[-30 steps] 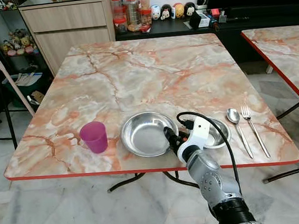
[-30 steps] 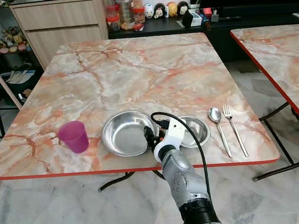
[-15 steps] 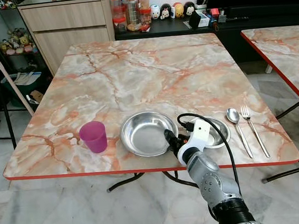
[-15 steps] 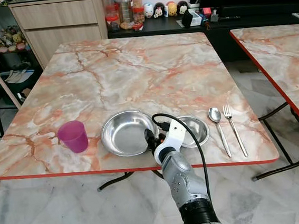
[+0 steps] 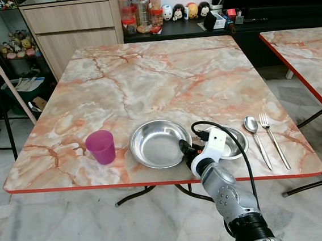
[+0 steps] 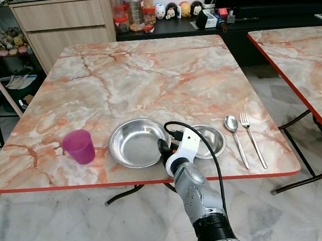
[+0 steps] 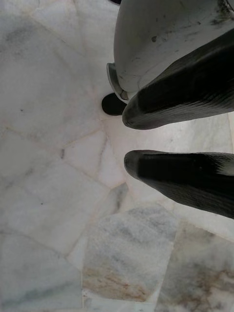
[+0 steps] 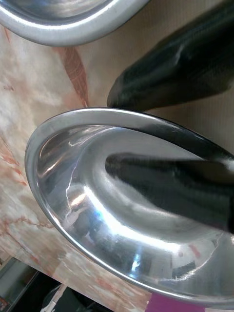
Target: Setting the table
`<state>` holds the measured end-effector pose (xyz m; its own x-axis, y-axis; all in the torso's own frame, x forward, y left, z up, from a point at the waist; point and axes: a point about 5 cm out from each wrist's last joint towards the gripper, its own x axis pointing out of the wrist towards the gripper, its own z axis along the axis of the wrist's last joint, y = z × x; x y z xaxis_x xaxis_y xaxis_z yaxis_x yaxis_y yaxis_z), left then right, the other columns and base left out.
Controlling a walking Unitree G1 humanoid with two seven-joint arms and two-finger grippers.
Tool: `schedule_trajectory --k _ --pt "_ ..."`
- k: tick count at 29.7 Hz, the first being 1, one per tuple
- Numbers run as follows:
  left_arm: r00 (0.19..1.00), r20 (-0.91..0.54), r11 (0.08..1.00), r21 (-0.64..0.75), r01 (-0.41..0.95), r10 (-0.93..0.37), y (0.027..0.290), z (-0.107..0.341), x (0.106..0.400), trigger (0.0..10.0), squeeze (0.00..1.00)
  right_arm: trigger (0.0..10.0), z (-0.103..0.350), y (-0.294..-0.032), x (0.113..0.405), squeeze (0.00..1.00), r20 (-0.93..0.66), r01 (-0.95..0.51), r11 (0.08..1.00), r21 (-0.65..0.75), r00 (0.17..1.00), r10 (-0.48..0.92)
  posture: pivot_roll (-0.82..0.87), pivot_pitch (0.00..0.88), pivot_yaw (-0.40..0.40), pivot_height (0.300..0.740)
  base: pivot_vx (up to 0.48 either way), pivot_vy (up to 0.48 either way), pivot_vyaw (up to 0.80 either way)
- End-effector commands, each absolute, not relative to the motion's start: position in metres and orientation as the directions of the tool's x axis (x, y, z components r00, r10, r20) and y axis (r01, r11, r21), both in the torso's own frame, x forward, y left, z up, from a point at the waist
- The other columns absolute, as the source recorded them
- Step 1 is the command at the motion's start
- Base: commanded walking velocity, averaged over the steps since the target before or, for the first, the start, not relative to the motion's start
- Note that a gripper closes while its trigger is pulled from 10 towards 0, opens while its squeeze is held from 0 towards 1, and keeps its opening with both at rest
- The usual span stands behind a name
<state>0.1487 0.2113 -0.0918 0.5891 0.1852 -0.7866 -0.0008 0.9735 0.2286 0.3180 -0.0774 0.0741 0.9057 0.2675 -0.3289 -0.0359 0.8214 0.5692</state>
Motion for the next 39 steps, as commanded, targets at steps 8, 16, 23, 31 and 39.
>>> schedule_trajectory --k 8,16,23,31,39 --pt "0.592 -0.789 0.974 0.223 0.031 0.162 0.208 -0.092 0.151 10.0 0.00 0.0 0.084 -0.058 0.322 0.00 -0.304 -0.062 0.787 0.614 0.901 0.308 0.11 0.036 -0.027 0.740 0.000 0.000 0.00" --pt "0.589 -0.792 0.975 0.219 0.033 0.158 0.207 -0.092 0.150 10.0 0.00 0.0 0.084 -0.058 0.322 0.00 -0.305 -0.060 0.783 0.619 0.901 0.309 0.11 0.037 -0.028 0.740 0.000 0.000 0.00" --pt "0.589 -0.792 0.974 0.222 0.036 0.159 0.207 -0.092 0.150 10.0 0.00 0.0 0.087 -0.055 0.323 0.00 -0.285 -0.067 0.769 0.635 0.906 0.314 0.11 0.036 -0.026 0.740 0.000 0.000 0.00" --pt "0.592 -0.791 0.972 0.229 0.055 0.153 0.206 -0.092 0.150 10.0 0.00 10.0 0.111 -0.050 0.328 0.00 -0.107 -0.174 0.698 0.695 0.935 0.339 0.11 0.034 -0.024 0.740 0.000 0.000 0.00" --pt "0.596 -0.788 0.969 0.239 0.063 0.156 0.205 -0.092 0.151 10.0 0.00 10.0 0.133 -0.053 0.331 0.00 0.068 -0.260 0.610 0.749 0.945 0.319 0.11 0.032 -0.024 0.740 0.000 0.000 0.00"
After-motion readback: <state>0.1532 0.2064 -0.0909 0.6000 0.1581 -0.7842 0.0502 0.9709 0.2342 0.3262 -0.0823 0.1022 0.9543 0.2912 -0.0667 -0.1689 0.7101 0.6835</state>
